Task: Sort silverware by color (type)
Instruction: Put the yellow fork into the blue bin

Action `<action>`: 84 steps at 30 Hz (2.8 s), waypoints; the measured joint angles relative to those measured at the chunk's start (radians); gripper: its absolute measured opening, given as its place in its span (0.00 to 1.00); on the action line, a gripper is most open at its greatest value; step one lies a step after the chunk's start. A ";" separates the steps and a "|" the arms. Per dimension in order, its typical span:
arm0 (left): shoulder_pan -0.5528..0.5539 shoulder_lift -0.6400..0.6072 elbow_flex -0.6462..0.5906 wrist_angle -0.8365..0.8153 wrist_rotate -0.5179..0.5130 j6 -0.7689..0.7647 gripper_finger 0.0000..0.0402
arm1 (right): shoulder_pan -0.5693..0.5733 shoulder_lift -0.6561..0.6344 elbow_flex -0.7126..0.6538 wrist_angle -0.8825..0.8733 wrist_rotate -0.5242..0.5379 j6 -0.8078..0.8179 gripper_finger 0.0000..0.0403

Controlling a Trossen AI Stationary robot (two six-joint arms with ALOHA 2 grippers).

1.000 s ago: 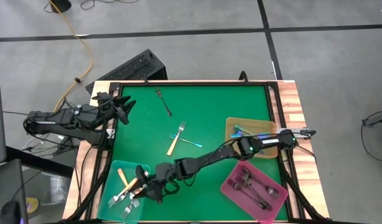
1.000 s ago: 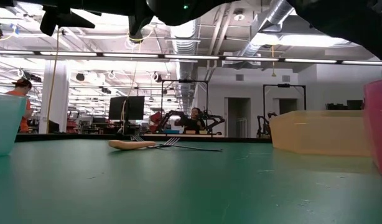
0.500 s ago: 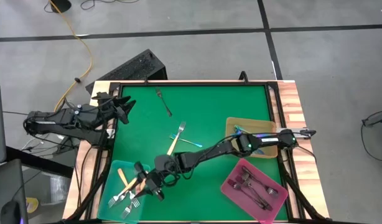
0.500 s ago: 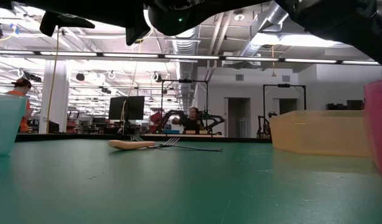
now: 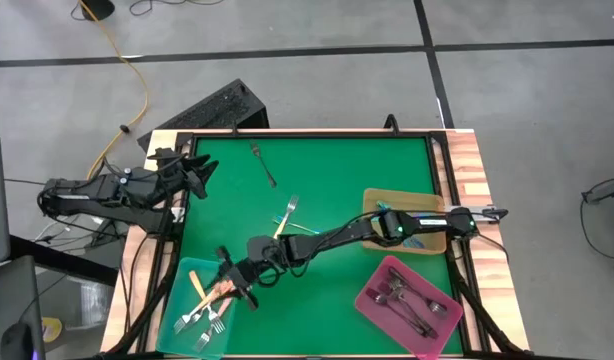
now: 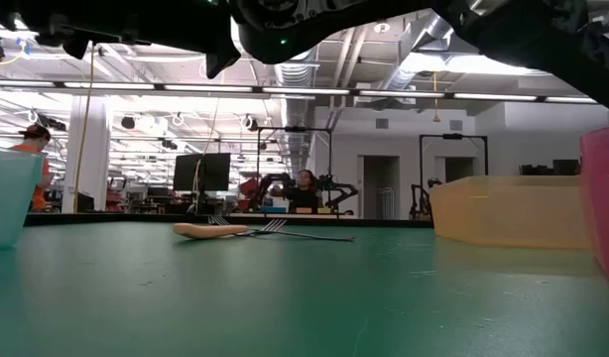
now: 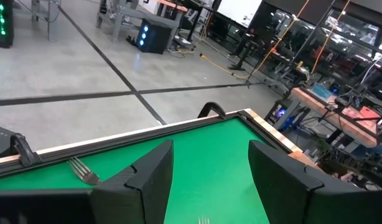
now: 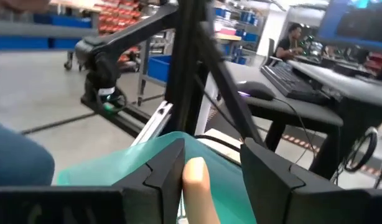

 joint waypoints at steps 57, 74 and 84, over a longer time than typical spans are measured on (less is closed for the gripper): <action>-0.123 0.233 0.123 0.458 0.628 0.444 0.48 | -0.034 -0.052 -0.002 -0.339 0.110 -0.006 0.43; -0.625 0.242 0.219 0.248 0.476 0.210 0.27 | -0.058 -0.052 -0.002 -0.355 0.109 0.005 0.43; -0.787 0.368 0.227 -0.007 0.182 0.054 0.02 | -0.066 -0.052 -0.002 -0.358 0.109 0.039 0.43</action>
